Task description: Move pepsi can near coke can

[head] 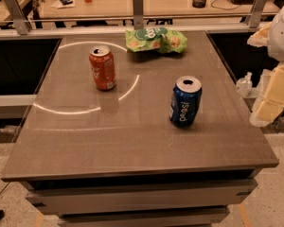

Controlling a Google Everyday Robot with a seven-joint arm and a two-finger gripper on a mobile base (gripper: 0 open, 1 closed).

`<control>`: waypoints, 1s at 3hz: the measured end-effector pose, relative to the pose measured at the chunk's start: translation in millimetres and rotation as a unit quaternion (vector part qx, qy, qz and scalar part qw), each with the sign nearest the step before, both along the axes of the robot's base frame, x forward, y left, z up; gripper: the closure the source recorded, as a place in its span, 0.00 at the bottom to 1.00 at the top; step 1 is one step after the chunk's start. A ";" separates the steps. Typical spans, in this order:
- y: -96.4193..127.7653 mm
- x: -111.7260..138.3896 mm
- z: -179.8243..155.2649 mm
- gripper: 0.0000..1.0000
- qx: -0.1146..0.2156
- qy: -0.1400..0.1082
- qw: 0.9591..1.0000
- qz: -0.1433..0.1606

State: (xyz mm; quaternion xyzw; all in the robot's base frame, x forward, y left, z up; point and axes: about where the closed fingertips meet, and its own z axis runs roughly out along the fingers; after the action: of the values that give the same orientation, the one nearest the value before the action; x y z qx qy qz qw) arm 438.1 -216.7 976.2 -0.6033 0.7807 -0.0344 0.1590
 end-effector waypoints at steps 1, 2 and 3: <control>0.0 0.0 0.0 0.00 0.000 0.000 1.000 0.000; -6.1 -0.6 -5.4 0.00 0.047 0.012 0.999 -0.020; -37.4 5.7 -42.3 0.00 0.155 0.019 0.986 -0.052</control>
Offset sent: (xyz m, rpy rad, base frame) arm 0.0002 -0.0264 -0.0205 0.3727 0.1241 -0.1550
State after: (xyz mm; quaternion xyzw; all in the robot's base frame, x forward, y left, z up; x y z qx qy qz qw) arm 443.9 -254.1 933.9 -0.5306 0.8097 0.0904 0.2337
